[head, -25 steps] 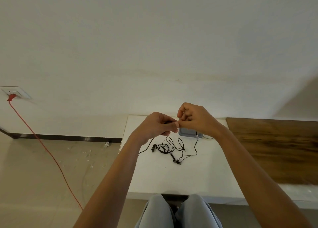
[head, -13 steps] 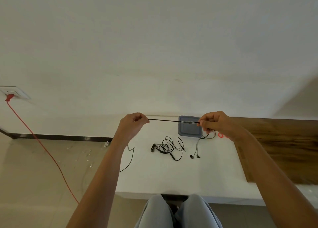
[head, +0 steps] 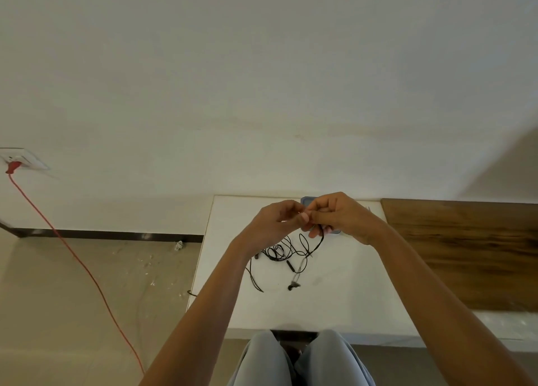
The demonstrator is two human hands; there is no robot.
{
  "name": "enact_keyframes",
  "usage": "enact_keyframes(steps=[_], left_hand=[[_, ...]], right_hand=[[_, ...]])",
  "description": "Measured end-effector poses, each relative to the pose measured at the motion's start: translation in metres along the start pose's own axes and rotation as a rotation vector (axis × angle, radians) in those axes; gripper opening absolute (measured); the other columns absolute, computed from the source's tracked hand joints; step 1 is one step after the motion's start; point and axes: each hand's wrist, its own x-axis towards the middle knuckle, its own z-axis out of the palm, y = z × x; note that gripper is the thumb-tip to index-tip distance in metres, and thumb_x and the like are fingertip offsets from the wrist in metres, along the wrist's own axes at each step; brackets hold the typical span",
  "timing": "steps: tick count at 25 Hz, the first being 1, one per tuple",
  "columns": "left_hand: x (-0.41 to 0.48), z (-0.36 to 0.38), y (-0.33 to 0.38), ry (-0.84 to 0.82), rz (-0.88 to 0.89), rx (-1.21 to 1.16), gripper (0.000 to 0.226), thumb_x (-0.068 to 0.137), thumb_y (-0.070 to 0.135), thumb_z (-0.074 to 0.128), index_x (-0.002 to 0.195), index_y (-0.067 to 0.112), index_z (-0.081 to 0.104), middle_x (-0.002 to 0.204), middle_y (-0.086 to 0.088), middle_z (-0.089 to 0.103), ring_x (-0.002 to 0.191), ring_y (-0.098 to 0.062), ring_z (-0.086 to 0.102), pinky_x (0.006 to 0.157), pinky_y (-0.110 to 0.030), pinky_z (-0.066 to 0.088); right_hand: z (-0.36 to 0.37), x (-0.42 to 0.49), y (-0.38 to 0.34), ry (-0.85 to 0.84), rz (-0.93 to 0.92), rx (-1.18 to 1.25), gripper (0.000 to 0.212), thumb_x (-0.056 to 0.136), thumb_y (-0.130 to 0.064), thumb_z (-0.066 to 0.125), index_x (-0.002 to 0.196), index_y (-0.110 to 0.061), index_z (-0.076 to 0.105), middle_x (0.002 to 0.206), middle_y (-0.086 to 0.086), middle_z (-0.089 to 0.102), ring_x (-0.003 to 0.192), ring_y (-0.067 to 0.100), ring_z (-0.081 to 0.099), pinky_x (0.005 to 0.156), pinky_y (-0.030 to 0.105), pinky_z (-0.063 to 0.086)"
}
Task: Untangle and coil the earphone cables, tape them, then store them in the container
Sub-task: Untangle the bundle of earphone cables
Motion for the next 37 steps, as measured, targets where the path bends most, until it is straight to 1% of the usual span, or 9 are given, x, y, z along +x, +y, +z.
enact_keyframes(steps=[3,6,10,13,17,20,25,29,37], left_hand=[[0.001,-0.002,-0.001,0.005,-0.029,-0.046,0.027,0.09,0.038,0.062,0.093,0.011,0.064,0.076,0.0,0.068,0.076,-0.013,0.062,0.087,-0.041,0.05],[-0.001,-0.01,-0.002,0.055,-0.026,0.02,0.024,0.091,0.035,0.06,0.087,0.011,0.064,0.072,0.002,0.057,0.068,-0.012,0.048,0.068,-0.033,0.044],[-0.001,-0.015,0.003,0.083,0.0,0.092,0.024,0.087,0.039,0.064,0.083,0.015,0.065,0.068,0.005,0.053,0.062,-0.008,0.043,0.06,-0.02,0.036],[-0.001,-0.016,0.008,0.112,0.051,0.129,0.021,0.085,0.035,0.068,0.079,0.015,0.064,0.059,0.015,0.05,0.055,-0.001,0.042,0.054,-0.011,0.034],[-0.002,-0.026,0.012,0.184,0.063,0.104,0.017,0.086,0.032,0.068,0.076,0.019,0.063,0.054,0.02,0.051,0.053,0.002,0.042,0.053,-0.007,0.033],[-0.004,-0.034,0.012,0.229,0.047,0.103,0.016,0.085,0.031,0.069,0.074,0.021,0.062,0.053,0.021,0.052,0.054,0.003,0.044,0.053,-0.006,0.035],[-0.005,-0.039,0.011,0.359,0.031,0.106,0.018,0.086,0.032,0.067,0.076,0.018,0.062,0.06,0.013,0.05,0.052,0.0,0.041,0.05,-0.007,0.032],[-0.007,-0.054,0.009,0.465,-0.01,0.118,0.018,0.086,0.032,0.066,0.077,0.017,0.063,0.064,0.011,0.051,0.055,-0.003,0.042,0.052,-0.009,0.034],[-0.014,-0.071,0.0,0.557,-0.033,0.118,0.017,0.088,0.03,0.064,0.083,0.013,0.064,0.063,0.008,0.049,0.05,-0.002,0.04,0.055,-0.017,0.033]], right_hand=[[0.001,-0.001,-0.004,-0.004,0.019,0.005,0.007,0.089,-0.011,0.064,0.085,-0.005,0.067,0.081,0.014,0.074,0.067,0.018,0.07,0.052,0.016,0.047],[-0.001,-0.001,-0.005,0.002,0.05,-0.018,0.006,0.089,-0.008,0.064,0.083,-0.008,0.066,0.085,0.018,0.074,0.07,0.023,0.071,0.056,0.022,0.053],[0.002,0.002,-0.004,-0.04,0.017,-0.104,0.01,0.092,-0.009,0.058,0.085,-0.005,0.064,0.085,0.017,0.072,0.076,0.028,0.072,0.069,0.033,0.058],[0.01,0.004,-0.006,-0.078,-0.005,-0.177,0.022,0.097,-0.008,0.044,0.08,-0.007,0.058,0.08,0.011,0.069,0.086,0.028,0.071,0.078,0.033,0.053],[0.011,0.003,0.0,-0.077,-0.019,0.083,0.026,0.101,-0.008,0.032,0.09,0.003,0.053,0.082,0.014,0.065,0.088,0.033,0.07,0.091,0.045,0.048],[0.007,0.004,0.009,-0.041,-0.015,0.19,0.021,0.101,-0.013,0.041,0.098,0.002,0.054,0.087,0.01,0.068,0.08,0.028,0.068,0.085,0.045,0.051],[0.001,0.006,0.013,-0.035,-0.02,0.092,0.011,0.095,-0.013,0.055,0.089,-0.01,0.063,0.077,0.003,0.068,0.06,0.015,0.056,0.068,0.028,0.05],[-0.007,0.002,0.018,-0.005,0.006,0.084,0.005,0.091,-0.011,0.061,0.091,-0.009,0.066,0.077,0.005,0.072,0.059,0.014,0.061,0.059,0.02,0.049],[-0.02,-0.003,0.035,0.018,0.064,0.079,0.013,0.091,-0.012,0.06,0.094,0.0,0.066,0.083,0.012,0.072,0.058,0.015,0.061,0.058,0.026,0.052]])
